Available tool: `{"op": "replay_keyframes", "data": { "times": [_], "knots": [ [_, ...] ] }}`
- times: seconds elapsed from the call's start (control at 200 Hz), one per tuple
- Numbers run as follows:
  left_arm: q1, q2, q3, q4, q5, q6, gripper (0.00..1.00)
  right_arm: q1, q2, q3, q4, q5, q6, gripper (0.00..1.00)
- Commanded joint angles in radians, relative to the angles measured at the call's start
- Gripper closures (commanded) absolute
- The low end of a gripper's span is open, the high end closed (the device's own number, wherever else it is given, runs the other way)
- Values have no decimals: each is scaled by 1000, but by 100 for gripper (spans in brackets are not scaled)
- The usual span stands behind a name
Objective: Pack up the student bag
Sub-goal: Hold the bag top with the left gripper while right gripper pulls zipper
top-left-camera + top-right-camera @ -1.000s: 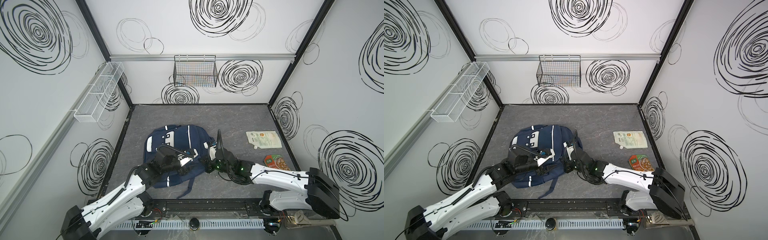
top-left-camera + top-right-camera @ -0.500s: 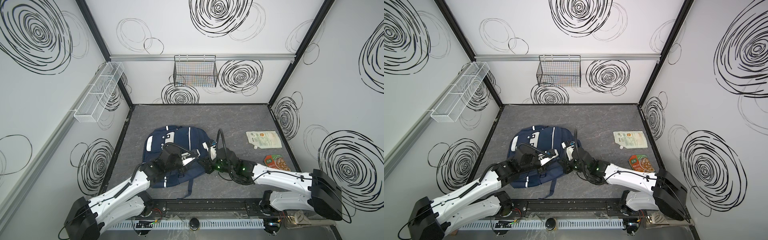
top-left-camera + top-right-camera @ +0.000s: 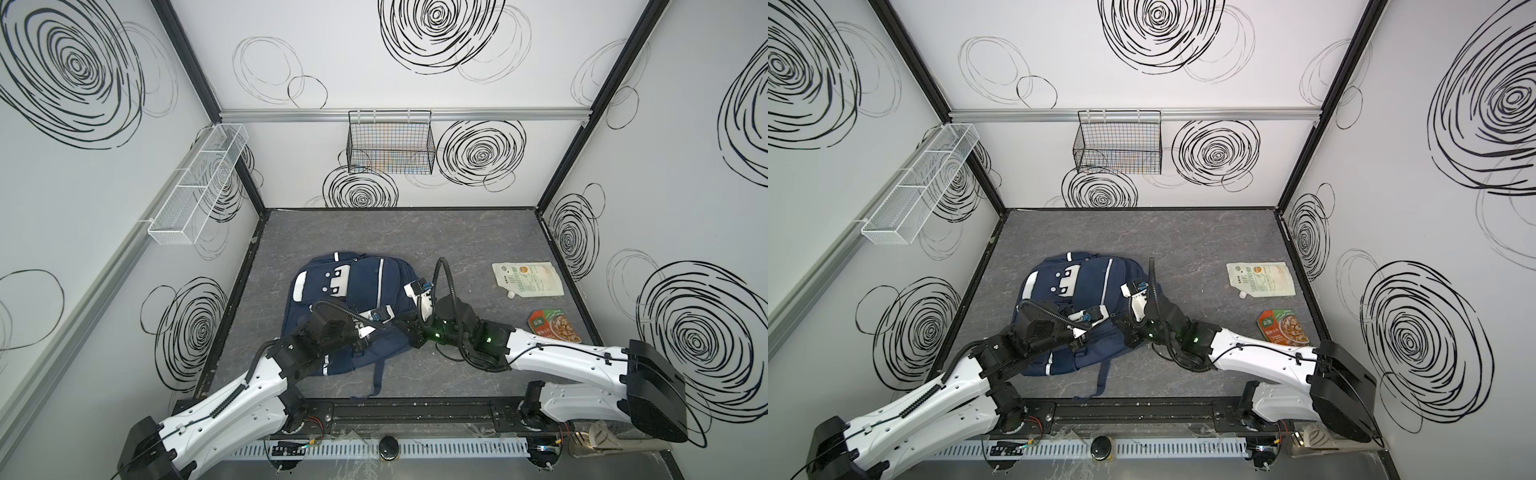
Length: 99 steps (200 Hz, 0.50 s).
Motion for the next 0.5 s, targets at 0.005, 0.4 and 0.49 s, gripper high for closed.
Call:
{"op": "replay_keyframes", "data": {
  "times": [0.005,0.4,0.49],
  "knots": [
    [22,-37,-13,36,-76,14,100,-14,-41,29,6,58,-9,100],
    [46,-91,-54,66,-77,24,100,-36,-60,23,-53,161,-56,100],
    [56,-91,-54,69,-71,25,100,-36,-57,29,-45,154,-61,100]
  ]
}}
